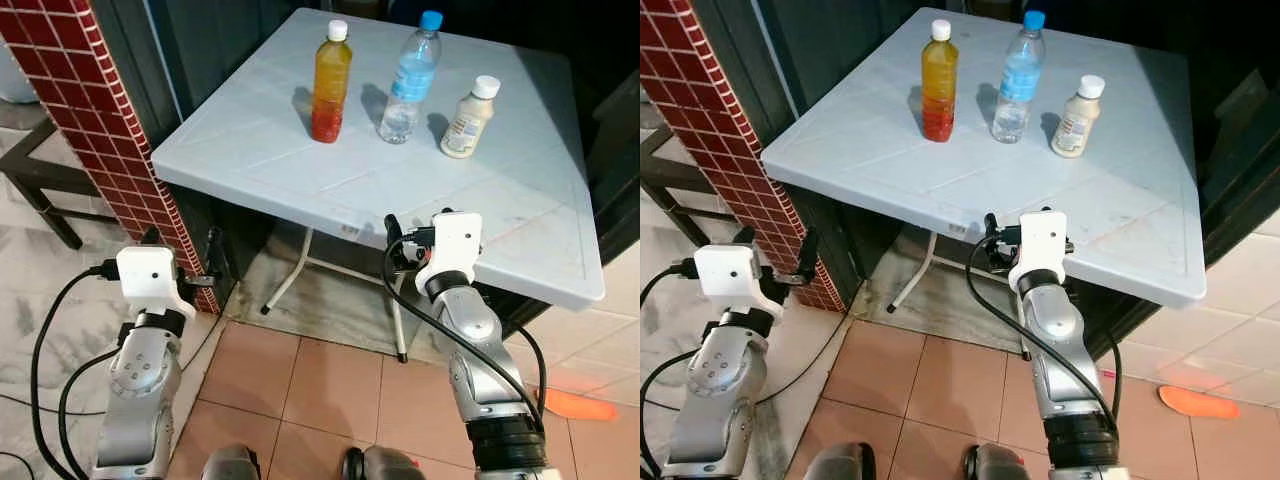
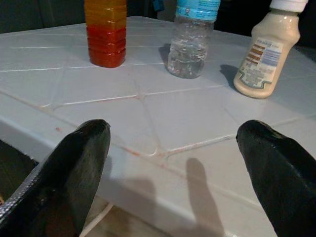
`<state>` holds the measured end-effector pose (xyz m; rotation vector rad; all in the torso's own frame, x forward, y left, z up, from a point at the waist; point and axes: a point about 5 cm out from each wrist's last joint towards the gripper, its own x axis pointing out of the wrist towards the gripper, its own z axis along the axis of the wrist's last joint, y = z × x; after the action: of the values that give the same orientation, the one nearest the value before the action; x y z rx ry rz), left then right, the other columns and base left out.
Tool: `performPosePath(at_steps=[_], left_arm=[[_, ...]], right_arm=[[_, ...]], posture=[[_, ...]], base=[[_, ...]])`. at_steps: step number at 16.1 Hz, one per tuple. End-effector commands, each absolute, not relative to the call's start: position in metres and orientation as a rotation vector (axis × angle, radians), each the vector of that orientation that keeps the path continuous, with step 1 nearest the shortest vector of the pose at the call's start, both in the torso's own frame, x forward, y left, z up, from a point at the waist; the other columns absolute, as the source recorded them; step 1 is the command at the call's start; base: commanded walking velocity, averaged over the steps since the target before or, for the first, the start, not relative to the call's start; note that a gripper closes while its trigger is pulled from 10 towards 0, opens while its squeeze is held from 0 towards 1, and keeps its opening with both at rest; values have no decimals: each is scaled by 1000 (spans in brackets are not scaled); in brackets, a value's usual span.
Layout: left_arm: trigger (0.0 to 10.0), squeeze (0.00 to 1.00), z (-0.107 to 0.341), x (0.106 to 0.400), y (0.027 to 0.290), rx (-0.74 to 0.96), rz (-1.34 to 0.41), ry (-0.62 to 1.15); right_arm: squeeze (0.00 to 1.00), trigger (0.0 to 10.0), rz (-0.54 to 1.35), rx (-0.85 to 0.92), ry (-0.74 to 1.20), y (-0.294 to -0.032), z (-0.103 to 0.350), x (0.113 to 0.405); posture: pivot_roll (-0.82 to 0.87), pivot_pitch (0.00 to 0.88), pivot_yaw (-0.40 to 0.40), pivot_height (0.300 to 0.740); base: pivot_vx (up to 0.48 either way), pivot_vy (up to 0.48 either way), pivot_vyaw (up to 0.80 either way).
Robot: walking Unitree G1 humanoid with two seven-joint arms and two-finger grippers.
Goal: Restocking fridge
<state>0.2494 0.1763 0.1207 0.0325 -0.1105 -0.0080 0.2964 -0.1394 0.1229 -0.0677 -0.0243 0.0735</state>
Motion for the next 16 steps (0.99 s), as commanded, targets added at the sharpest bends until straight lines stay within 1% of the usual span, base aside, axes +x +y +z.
performPosePath(at_steps=[1,3,4,5,8,12,16], left_arm=[[10000,0,123,250,176,32,-15,-114],[10000,0,123,252,176,23,-12,-113],[10000,0,123,252,176,20,-14,-114],[10000,0,124,252,175,22,-17,-116],[10000,0,124,253,174,20,-21,-116],[10000,0,123,254,172,-3,-36,-111],[10000,0,123,254,171,-14,-40,-107]], right_arm=[[0,10000,63,-68,-41,-140,127,299],[0,10000,58,-59,-54,-142,130,301],[0,10000,43,-47,-47,-143,129,302],[0,10000,16,-62,-54,-146,131,304],[0,10000,21,-70,-66,-146,132,306],[0,10000,25,-93,-88,-144,134,305],[0,10000,2,-112,-95,-146,134,305]], posture=[[56,115,-13,740],[57,111,-14,740],[57,110,-14,740],[57,107,-15,740],[56,102,-13,740],[55,104,-12,740],[57,110,-11,740]], base=[[412,0,0],[414,0,0],[409,251,-463],[405,255,-781],[404,259,-777],[310,362,0],[0,382,0]])
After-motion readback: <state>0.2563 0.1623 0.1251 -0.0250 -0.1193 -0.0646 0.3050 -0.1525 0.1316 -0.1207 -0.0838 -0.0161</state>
